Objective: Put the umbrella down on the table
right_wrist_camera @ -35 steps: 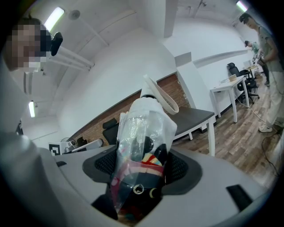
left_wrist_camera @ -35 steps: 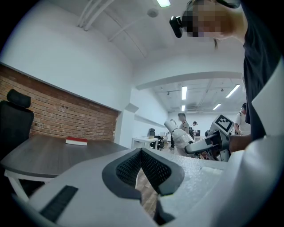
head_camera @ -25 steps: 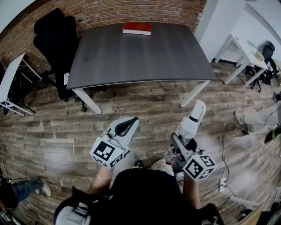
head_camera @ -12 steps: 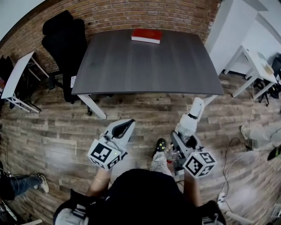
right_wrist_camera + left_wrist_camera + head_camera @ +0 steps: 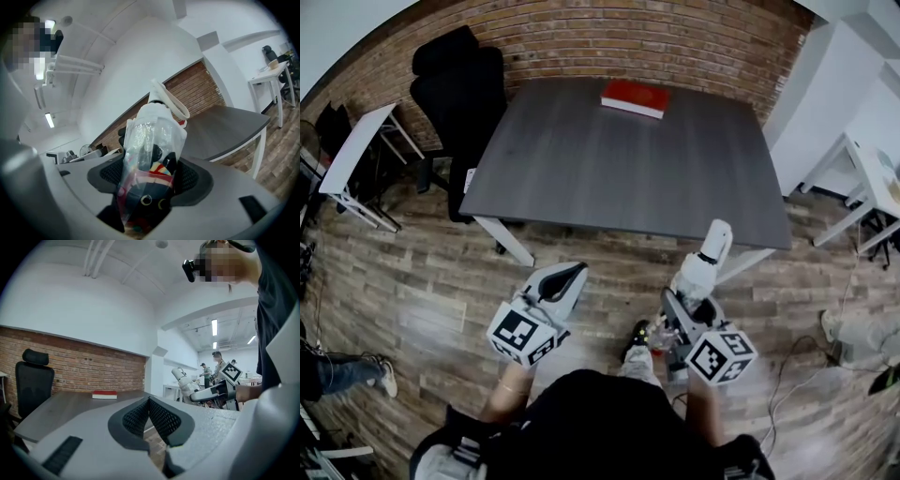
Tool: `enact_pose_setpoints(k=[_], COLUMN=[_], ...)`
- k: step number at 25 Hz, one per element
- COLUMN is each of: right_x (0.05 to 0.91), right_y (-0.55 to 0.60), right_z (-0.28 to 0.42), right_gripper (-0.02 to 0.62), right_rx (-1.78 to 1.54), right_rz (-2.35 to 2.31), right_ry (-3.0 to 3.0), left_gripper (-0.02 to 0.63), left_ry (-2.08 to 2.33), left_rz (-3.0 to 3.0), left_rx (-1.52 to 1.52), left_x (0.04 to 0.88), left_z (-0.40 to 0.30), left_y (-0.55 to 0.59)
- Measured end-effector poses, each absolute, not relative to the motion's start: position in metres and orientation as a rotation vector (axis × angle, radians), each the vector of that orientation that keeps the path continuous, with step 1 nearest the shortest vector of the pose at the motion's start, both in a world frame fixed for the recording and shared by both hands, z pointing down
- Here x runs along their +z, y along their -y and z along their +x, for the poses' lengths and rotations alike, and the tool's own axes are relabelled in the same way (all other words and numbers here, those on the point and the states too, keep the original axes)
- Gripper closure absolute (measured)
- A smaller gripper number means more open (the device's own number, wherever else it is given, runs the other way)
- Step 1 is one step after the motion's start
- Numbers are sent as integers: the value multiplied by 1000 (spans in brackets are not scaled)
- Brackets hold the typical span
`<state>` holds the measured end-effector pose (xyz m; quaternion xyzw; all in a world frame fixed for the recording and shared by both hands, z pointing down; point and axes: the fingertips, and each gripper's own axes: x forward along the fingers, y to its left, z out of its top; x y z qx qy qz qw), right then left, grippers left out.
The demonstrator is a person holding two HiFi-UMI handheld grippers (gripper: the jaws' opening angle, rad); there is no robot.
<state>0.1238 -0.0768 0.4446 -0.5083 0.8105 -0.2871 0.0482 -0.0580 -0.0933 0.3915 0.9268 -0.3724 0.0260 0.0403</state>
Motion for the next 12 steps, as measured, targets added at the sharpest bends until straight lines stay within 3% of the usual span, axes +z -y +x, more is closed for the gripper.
enact_pose_setpoints(k=[12], right_x=[443], right_y=[154], right_z=[154], right_gripper=[304], right_rx=[-917], right_rz=[-1475], right_ry=[-2536], left_gripper=[609], left_ry=[1208], left_rz=[2797], left_rx=[99], left_x=[390], left_z=[-20], left_y=[163])
